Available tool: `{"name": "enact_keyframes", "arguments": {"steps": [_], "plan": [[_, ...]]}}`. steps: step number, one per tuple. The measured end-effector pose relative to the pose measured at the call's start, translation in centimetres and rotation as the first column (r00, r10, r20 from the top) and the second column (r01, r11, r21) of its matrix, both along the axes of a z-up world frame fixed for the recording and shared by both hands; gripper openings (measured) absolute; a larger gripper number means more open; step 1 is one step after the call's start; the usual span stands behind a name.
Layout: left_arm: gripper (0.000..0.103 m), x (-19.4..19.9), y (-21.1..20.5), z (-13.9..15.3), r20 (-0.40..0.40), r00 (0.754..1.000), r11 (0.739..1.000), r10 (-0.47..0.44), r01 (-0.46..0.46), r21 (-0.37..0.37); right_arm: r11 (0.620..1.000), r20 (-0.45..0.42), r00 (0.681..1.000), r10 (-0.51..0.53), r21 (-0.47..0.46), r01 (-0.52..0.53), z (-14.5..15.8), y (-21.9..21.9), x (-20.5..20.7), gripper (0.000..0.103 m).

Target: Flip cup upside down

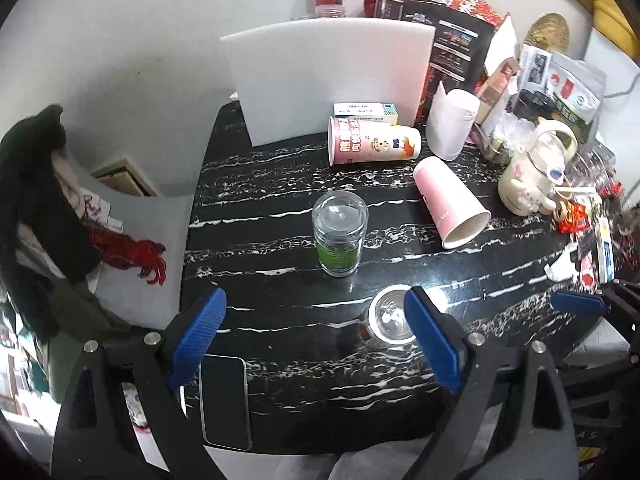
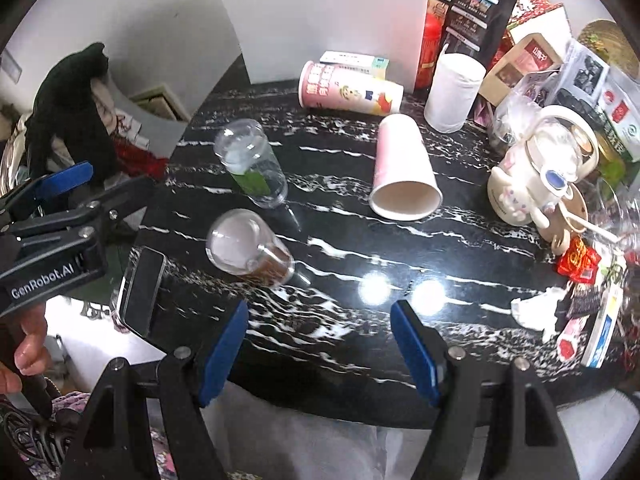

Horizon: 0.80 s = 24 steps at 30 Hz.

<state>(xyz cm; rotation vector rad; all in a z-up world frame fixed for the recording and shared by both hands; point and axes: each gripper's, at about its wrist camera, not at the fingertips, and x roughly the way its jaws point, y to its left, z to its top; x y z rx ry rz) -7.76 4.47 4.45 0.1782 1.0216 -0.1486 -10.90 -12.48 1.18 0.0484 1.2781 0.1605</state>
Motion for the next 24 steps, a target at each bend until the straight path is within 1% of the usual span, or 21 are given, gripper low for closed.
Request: {"name": "enact_keyframes", "arguments": {"steps": [6,12,18,24], "plan": [[0.091,-0.7,1.2,-0.2,-0.021,0.998,0.998,-0.059,0.059,0.004,0.999,0.032,0.999,-0.040,0.002,0.040,0.5,1.9,-1.0,0.074],[0.091,-1.0,1.3,-1.5,-0.060,0.993,0.995,-0.100,0.100,-0.001,0.998,0.044,0.997,-0.070,-0.005,0.070,0.4,2.7,-1.6,0.074],[0.091,-1.2,1.1,-2.6,-0.095,0.988,0.993,-0.122,0.121,-0.017,0.994,0.034,0.993,-0.109,0.001,0.109,-0.1,2.4,-2.2,0.074],[0.091,-1.2,1.2,-2.9,-0.103,0.987,0.992,-0.126,0.124,-0.024,0.992,0.032,0.992,-0.123,0.002,0.123,-0.2,2.4,-2.4,0.074]]}}
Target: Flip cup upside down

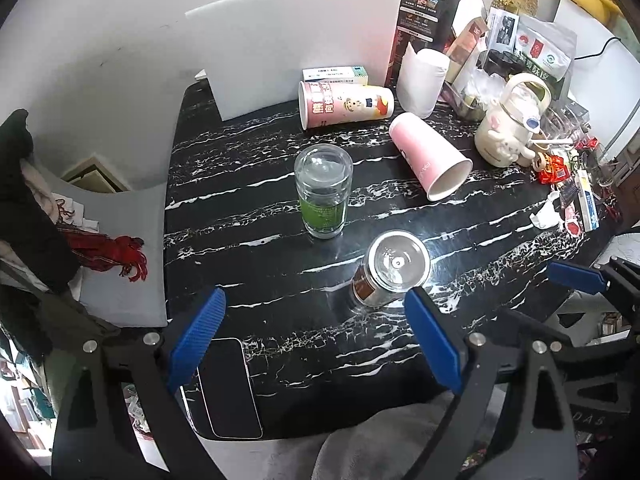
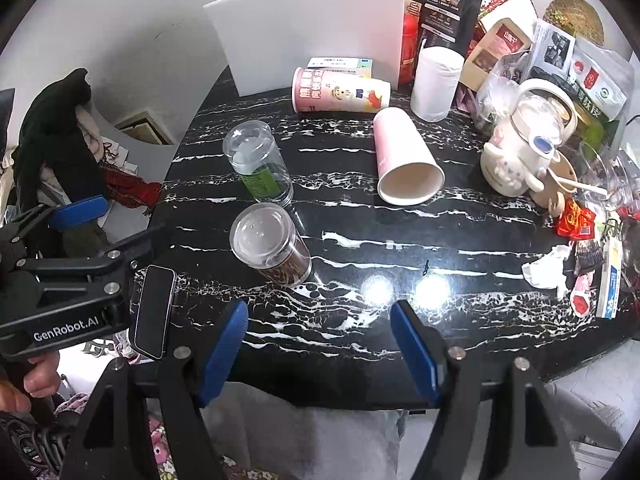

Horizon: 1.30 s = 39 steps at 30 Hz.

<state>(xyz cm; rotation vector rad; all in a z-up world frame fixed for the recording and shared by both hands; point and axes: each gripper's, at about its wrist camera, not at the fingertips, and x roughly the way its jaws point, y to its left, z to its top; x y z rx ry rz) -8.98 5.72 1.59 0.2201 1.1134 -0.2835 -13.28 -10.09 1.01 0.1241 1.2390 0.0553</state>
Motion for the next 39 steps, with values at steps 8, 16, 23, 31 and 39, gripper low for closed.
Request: {"name": "enact_keyframes", "arguments": {"steps": [8,16,23,31,39], "plan": [[0.091,-0.08,0.28,-0.10,-0.004,1.000,1.000,-0.001,0.001,-0.003,1.000,0.000,1.000,-0.002,0.002,0.002,-0.02,0.28,0.01,0.074],[0.091,-0.15,0.12,-0.33,-0.017,1.000,1.000,-0.015,0.015,-0.009,1.000,-0.005,1.000,-0.008,0.002,0.008,-0.13,0.49,0.01,0.074],[0.091,-0.23,0.00,-0.40,-0.019,1.000,1.000,-0.019,0.019,-0.010,1.000,-0.007,1.000,-0.010,0.003,0.010,-0.19,0.34,-0.07,0.074],[0.091,-0.29,-0.12,-0.38,-0.021,1.000,1.000,-0.022,0.022,-0.004,1.000,-0.007,1.000,-0.010,0.004,0.010,-0.21,0.29,-0.08,0.074],[0.091,-0.24,0.00,-0.60,-0.038,0.999,1.000,-0.024,0.024,-0.018,1.000,-0.009,1.000,-0.011,0.002,0.011,-0.23,0.25,-0.11,0.074]]}}
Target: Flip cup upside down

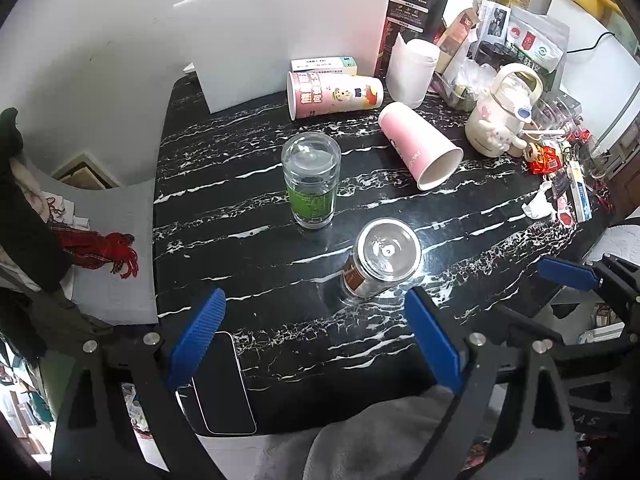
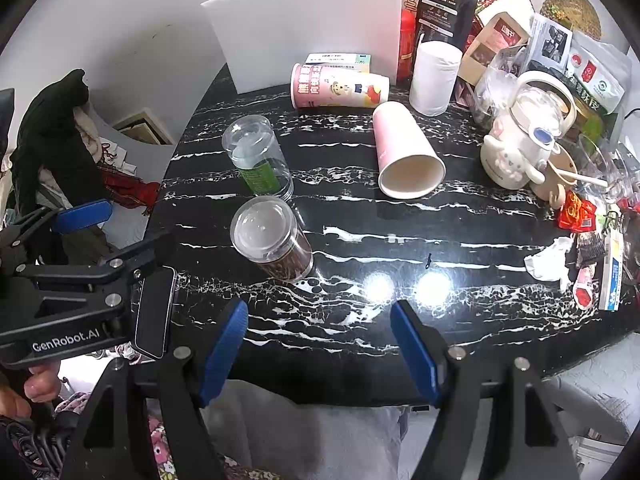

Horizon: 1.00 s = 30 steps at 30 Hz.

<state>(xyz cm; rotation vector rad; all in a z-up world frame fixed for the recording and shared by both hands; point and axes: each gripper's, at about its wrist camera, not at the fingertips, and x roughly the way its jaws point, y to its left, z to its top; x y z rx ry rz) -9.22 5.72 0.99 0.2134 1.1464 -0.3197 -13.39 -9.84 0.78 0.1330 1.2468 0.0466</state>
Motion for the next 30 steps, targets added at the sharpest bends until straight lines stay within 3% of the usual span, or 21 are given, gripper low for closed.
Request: {"name": "enact_keyframes", "arguments": {"steps": [30], "plan": [[0.091,0.10,-0.26,-0.46,-0.015,1.000,1.000,-0.013,0.013,0.006,1.000,-0.014,1.000,0.000,-0.005,0.000,-0.31,0.07,-0.03,0.074]]}}
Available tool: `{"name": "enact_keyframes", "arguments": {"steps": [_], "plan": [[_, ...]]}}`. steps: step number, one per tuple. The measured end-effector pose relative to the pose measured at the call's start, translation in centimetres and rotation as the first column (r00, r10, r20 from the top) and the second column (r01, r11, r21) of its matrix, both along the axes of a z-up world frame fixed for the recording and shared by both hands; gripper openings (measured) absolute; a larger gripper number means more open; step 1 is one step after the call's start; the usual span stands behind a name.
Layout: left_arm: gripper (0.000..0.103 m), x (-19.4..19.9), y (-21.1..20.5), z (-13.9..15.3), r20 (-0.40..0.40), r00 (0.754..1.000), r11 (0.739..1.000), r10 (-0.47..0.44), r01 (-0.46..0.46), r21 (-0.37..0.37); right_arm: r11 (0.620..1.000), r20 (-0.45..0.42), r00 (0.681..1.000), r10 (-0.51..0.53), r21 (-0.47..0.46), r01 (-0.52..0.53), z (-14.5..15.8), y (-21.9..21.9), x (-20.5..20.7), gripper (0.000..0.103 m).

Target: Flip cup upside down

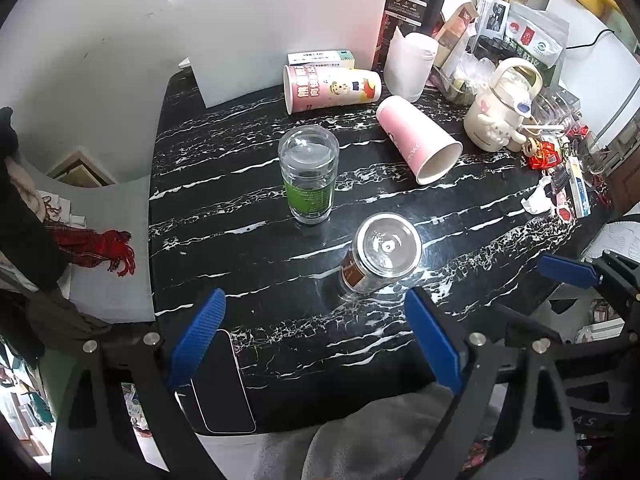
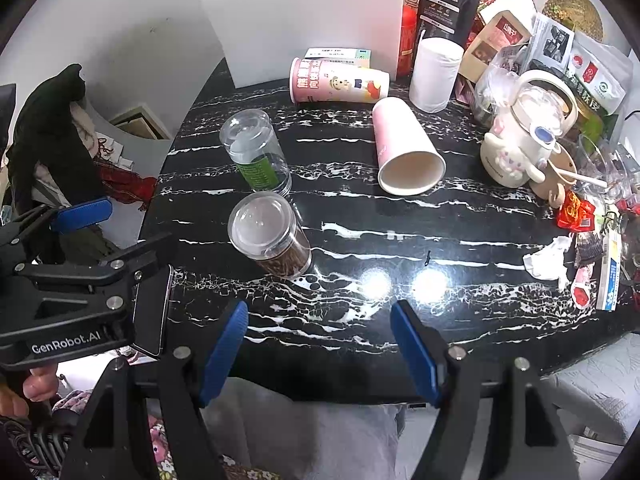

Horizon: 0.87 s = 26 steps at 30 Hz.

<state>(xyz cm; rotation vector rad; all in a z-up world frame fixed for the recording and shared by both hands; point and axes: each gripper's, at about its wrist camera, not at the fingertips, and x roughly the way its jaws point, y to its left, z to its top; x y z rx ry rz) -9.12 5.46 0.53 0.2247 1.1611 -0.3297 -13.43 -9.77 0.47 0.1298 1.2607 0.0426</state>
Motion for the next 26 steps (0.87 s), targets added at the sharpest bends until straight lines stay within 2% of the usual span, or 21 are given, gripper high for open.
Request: {"name": "enact_keyframes", "arguments": {"steps": [26], "plan": [[0.091,1.5,1.0,-0.9,-0.032,0.999,1.000,0.006,-0.006,0.003,1.000,-0.025,1.000,-0.001,0.018,0.002,-1.0,0.5,1.0,0.074]]}}
